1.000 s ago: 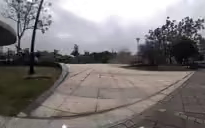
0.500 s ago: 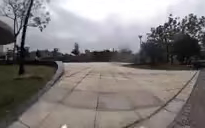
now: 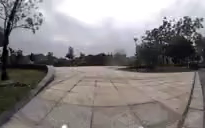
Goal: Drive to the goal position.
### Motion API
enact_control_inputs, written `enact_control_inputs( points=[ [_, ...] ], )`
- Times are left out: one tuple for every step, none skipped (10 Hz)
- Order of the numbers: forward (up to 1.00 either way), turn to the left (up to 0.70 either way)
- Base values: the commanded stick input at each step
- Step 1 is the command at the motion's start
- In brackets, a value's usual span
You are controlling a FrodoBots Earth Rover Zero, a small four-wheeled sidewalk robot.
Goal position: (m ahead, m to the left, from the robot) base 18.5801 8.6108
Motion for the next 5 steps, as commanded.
enact_control_inputs(
  points=[
    [1.00,0.00],
    [1.00,0.00],
    [1.00,0.00],
    [1.00,0.00],
    [1.00,0.00]
  ],
)
